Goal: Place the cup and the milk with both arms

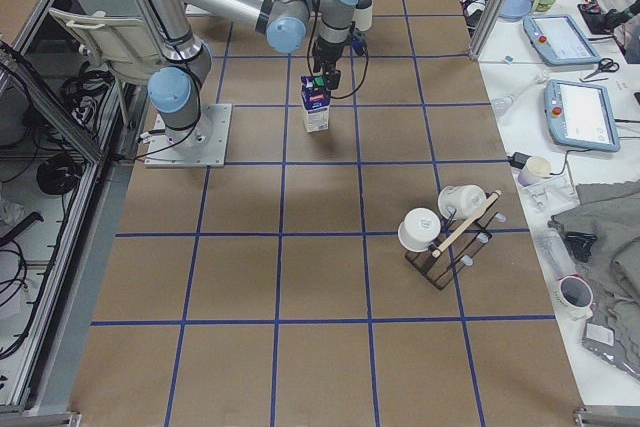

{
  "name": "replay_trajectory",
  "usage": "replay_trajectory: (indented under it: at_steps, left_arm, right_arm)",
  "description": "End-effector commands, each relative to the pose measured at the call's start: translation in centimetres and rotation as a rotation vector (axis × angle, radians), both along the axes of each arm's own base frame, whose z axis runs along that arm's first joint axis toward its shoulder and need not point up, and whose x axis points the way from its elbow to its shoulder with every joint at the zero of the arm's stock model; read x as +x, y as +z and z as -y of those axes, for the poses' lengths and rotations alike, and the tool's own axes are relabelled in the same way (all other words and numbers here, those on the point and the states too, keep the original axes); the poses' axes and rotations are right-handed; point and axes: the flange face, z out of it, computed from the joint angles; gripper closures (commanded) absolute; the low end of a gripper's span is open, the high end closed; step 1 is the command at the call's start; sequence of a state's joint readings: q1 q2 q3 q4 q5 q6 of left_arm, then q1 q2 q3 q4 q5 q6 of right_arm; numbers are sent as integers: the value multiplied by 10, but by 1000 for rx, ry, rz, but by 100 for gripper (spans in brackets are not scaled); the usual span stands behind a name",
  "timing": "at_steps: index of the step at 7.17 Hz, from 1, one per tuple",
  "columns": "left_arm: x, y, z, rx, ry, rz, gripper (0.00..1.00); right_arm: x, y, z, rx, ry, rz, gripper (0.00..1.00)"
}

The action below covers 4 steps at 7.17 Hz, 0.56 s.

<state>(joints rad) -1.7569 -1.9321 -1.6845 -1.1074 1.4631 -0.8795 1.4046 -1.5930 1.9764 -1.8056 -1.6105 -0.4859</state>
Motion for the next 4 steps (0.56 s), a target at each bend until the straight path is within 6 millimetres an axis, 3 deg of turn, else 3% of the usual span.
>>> replay_trajectory:
  at_steps: [1,2,3,4]
  left_arm:
    - [-38,-24,-2,-2,-7,-73,100]
    - [-41,-39,0,11,3,-74,100]
    - [-61,-44,-7,6,-11,-74,100]
    - [-71,-47,-12,6,-25,-71,100]
  right_arm:
    - [2,-20,-5,-32,-2,-4,3]
    - [1,-18,-3,-45,-7,-9,23]
    - [2,-16,-4,-44,-17,-10,49]
    - [2,-13,-2,-49,-17,-9,64]
